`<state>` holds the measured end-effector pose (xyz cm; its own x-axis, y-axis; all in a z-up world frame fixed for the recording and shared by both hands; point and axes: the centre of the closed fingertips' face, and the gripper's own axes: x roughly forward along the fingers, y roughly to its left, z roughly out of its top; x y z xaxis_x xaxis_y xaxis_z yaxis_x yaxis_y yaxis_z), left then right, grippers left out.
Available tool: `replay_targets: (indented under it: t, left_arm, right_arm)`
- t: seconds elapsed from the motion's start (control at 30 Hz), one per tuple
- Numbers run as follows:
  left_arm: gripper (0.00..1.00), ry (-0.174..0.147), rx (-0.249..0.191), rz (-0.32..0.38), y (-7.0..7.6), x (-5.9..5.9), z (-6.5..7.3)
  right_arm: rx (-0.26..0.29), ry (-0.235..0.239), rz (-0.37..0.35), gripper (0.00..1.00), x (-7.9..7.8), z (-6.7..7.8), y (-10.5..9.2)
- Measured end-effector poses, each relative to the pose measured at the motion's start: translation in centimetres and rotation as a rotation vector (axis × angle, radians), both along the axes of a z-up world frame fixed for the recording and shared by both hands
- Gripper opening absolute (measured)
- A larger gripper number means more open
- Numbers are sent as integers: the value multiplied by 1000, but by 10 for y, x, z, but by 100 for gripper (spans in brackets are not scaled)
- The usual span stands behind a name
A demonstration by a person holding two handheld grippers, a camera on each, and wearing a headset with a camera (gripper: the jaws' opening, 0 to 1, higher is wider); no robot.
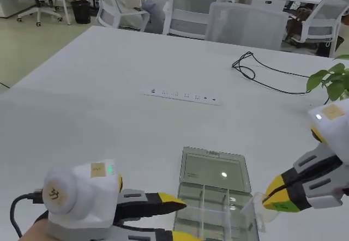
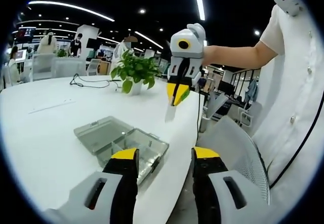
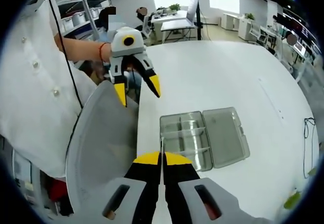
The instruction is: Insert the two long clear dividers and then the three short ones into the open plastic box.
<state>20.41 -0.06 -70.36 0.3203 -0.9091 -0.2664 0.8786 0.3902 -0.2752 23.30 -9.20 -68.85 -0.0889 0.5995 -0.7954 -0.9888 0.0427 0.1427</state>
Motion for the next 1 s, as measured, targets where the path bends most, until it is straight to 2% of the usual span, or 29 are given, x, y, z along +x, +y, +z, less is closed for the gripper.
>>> replay_targets:
  t: [0.1,0.2,0.37,0.4,0.5,0.63,0.83,1.0]
  left_arm:
    - [48,5,7,23,5,4,-3]
    - [56,4,27,36,9,6,-7]
    - [61,16,44,47,14,7,-14]
    - [63,16,46,49,15,7,-15]
    - [69,15,61,57,18,9,-19]
    - [74,29,71,69,21,10,-25]
    - [83,31,86,83,24,12,-30]
    - [89,47,80,100,26,15,-32]
  right_arm:
    - [-6,-6,-8,3,5,-5,0]
    - [-34,-30,-1,3,12,-13,-2]
    - [-44,-42,0,3,20,-21,-1]
    - [-51,-50,3,3,25,-28,-4]
    - [-63,-61,15,3,30,-34,-4]
    - [-81,-74,40,3,32,-42,-2]
    - [-139,-111,88,3,37,-61,-7]
    - [-152,-105,91,3,39,-69,-7]
